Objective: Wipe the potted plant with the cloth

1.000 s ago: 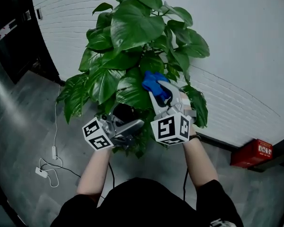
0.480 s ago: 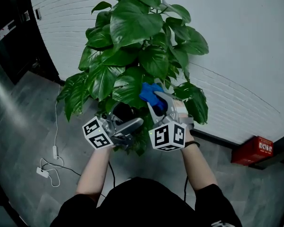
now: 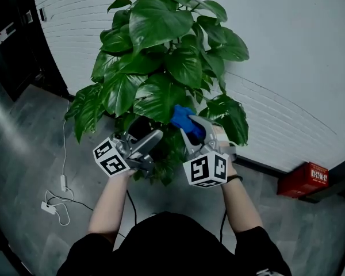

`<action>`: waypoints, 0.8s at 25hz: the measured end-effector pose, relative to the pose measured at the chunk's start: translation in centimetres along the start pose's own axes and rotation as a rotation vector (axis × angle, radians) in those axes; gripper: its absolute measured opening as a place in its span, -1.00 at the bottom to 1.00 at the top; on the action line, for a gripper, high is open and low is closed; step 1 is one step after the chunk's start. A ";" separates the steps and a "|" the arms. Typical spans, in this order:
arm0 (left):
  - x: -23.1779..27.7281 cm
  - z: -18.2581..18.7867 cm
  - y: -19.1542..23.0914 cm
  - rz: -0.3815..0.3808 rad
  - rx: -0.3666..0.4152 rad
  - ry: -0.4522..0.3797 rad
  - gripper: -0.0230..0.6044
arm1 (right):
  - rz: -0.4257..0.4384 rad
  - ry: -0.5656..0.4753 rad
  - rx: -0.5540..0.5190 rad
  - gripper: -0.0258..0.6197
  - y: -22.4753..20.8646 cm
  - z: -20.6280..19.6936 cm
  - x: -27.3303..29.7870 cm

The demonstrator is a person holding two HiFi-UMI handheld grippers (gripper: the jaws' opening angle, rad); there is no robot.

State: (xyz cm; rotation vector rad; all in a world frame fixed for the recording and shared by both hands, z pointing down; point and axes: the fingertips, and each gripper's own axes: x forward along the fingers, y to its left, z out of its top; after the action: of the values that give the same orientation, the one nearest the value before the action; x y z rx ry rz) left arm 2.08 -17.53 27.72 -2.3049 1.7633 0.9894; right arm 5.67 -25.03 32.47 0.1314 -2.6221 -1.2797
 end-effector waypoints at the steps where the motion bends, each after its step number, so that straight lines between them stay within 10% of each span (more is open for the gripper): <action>1: -0.2 0.0 0.2 0.018 0.000 -0.002 0.31 | -0.010 -0.006 0.003 -0.59 -0.5 0.2 -0.6; 10: -2.7 -0.4 2.7 0.165 0.074 0.054 0.05 | -0.183 -0.144 -0.048 -0.59 -10.6 8.5 -4.0; 20: -3.3 -0.3 4.0 0.204 0.192 0.149 0.14 | -0.122 -0.168 -0.194 -0.59 -8.4 12.8 3.0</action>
State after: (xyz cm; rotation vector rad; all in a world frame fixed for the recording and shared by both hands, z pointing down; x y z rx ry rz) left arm -1.79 -16.20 30.99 -2.1652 2.0835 0.6506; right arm -0.40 -20.87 18.72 0.1599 -2.6422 -1.6448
